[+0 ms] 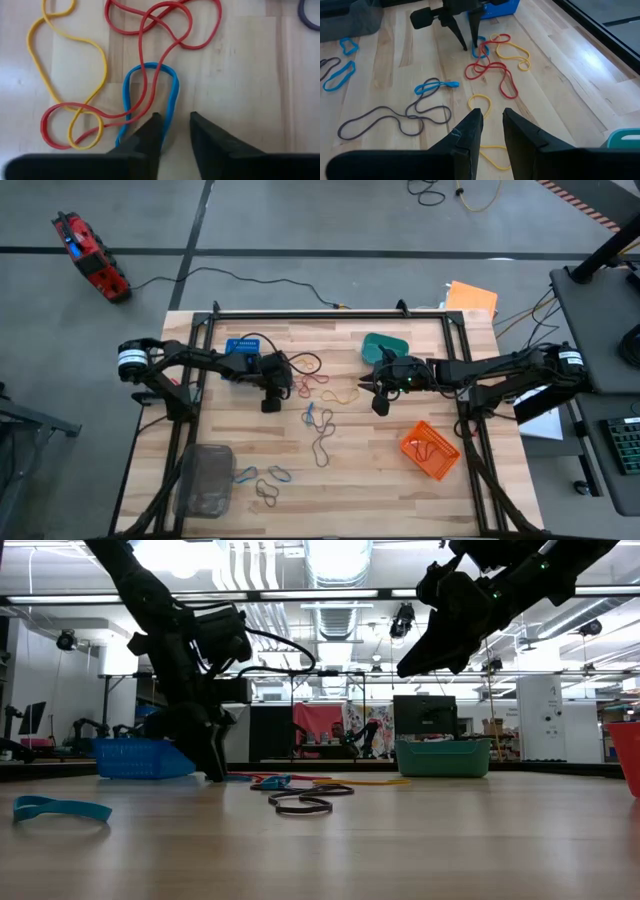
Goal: Sort rubber bands into baskets
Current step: Put the blue rubberband into the black bin, then put the yellow rubberband into the blue bin
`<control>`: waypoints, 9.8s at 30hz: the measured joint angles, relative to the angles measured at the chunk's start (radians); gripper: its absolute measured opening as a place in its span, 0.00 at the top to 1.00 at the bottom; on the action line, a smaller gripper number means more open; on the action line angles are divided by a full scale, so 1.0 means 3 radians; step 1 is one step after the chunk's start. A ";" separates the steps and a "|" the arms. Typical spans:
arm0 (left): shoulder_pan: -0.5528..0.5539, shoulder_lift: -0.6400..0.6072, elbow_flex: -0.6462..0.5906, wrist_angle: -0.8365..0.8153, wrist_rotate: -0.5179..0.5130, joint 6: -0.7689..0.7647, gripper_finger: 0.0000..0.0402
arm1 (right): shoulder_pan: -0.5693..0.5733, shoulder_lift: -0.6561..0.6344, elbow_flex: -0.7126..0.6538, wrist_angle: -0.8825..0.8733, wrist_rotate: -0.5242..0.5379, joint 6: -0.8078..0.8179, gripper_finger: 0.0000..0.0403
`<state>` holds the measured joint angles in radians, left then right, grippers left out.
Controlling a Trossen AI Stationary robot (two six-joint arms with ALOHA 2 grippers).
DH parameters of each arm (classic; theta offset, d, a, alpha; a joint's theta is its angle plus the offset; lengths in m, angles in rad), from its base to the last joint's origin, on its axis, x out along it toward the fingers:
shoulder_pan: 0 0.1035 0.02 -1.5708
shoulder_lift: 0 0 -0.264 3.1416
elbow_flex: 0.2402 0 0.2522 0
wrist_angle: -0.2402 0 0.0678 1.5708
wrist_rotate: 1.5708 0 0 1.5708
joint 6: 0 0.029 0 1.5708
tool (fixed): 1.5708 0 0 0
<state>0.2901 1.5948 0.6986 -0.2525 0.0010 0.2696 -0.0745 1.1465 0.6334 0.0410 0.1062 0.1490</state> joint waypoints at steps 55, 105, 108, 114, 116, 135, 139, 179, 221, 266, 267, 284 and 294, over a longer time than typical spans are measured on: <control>-0.1388 -0.1788 0.0008 -0.0779 0.0765 -0.1618 1.00 | 0.0000 0.0000 -0.0013 0.0000 0.0000 -0.0037 0.82; -0.3236 -0.1610 0.0804 -0.3043 0.1019 -0.4451 0.92 | 0.0000 0.0000 -0.0121 0.0001 0.0005 -0.0055 0.82; -0.3236 -0.1611 0.0804 -0.3054 0.1010 -0.4475 0.88 | 0.0000 0.0000 -0.0141 0.0005 0.0004 -0.0041 0.82; -0.3230 -0.1611 0.0804 -0.3042 0.0985 -0.4451 0.82 | 0.0000 0.0000 -0.0170 0.0116 0.0004 -0.0039 0.82; -0.3229 -0.1611 0.0804 -0.2966 0.0898 -0.4439 0.81 | 0.0000 0.0000 -0.0177 0.0172 0.0004 -0.0042 0.82; -0.3148 -0.1611 0.0804 -0.1939 -0.0839 -0.2731 0.81 | 0.0000 0.0000 -0.0179 0.0368 0.0004 -0.0069 0.82; -0.3024 -0.1611 0.0804 -0.1675 -0.0972 -0.2247 0.81 | -0.0003 0.0000 -0.0179 0.0388 0.0004 -0.0102 0.82; -0.0716 -0.2734 -0.0433 0.0053 -0.0308 0.0413 0.81 | -0.0121 0.0000 -0.0137 0.0837 0.0436 0.0108 0.82; -0.0328 -0.3311 -0.1028 0.0995 0.0265 -0.0209 0.81 | -0.0191 0.0768 0.1030 -0.0246 0.0421 -0.0232 0.82; -0.0328 -0.2813 -0.1004 0.1338 -0.0058 -0.0317 0.81 | -0.0025 0.1942 0.1204 -0.0790 -0.0381 -0.0616 0.55; -0.0328 -0.2801 -0.1004 0.1352 -0.0059 -0.0317 0.81 | -0.0013 0.1961 0.1203 -0.0772 -0.0381 -0.0608 0.55; -0.0329 -0.2540 -0.1002 0.1651 -0.0058 -0.0332 0.81 | 0.0004 0.2382 0.1208 -0.0685 -0.0235 -0.0493 0.75; -0.0328 -0.2439 -0.1002 0.1813 -0.0430 -0.0225 0.81 | 0.0001 0.2294 0.1202 -0.0600 -0.0148 -0.0664 0.97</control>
<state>0.1917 0.8631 0.3981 0.2913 -0.1280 0.2022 -0.0743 1.8349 0.9939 -0.1391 0.0620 -0.0503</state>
